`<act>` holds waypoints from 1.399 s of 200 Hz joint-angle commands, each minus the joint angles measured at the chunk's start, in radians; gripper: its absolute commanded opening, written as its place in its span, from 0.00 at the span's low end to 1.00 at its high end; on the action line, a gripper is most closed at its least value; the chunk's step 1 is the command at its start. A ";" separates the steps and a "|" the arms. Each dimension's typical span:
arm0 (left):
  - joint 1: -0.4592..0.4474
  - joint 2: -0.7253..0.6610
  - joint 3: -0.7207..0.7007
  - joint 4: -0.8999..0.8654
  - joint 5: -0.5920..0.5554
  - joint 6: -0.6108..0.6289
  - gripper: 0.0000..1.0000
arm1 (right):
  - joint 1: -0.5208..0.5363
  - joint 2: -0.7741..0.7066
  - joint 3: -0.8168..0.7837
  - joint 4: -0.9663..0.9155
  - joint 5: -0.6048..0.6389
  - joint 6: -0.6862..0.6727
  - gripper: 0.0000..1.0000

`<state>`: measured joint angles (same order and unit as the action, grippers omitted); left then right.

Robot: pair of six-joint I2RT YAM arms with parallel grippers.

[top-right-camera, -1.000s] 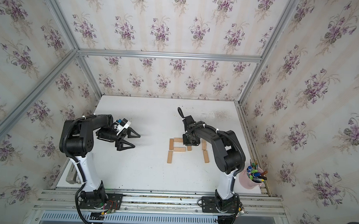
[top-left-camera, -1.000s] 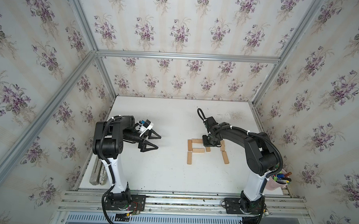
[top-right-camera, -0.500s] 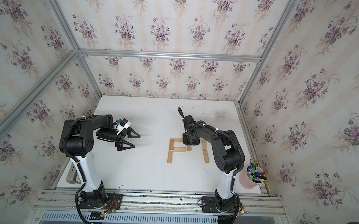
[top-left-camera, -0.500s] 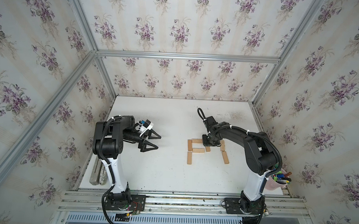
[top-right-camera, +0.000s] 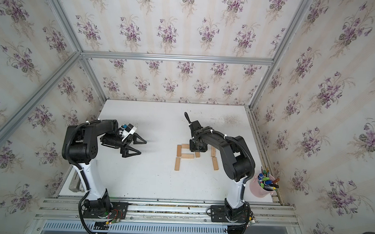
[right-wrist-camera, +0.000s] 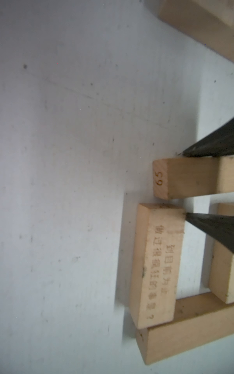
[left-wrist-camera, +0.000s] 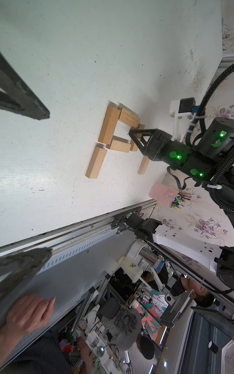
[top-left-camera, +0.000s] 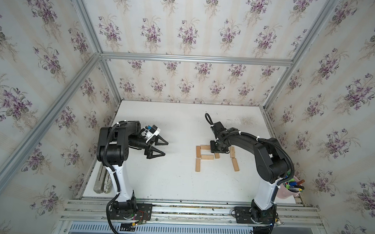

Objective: Assemble the number 8 with building blocks
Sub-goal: Assemble the building block at the center of the board.

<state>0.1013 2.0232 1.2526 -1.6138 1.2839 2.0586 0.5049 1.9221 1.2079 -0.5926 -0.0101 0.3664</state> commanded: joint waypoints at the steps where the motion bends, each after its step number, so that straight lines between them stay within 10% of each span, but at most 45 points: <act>1: 0.001 -0.002 0.003 -0.170 0.006 0.382 0.99 | 0.003 0.028 -0.026 -0.021 -0.068 0.026 0.43; 280: 0.001 -0.001 0.002 -0.170 0.006 0.383 1.00 | 0.026 0.067 -0.082 -0.035 -0.104 0.098 0.29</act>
<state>0.1013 2.0232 1.2526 -1.6138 1.2839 2.0586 0.5251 1.9236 1.1759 -0.5545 0.0330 0.4274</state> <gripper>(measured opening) 0.997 0.297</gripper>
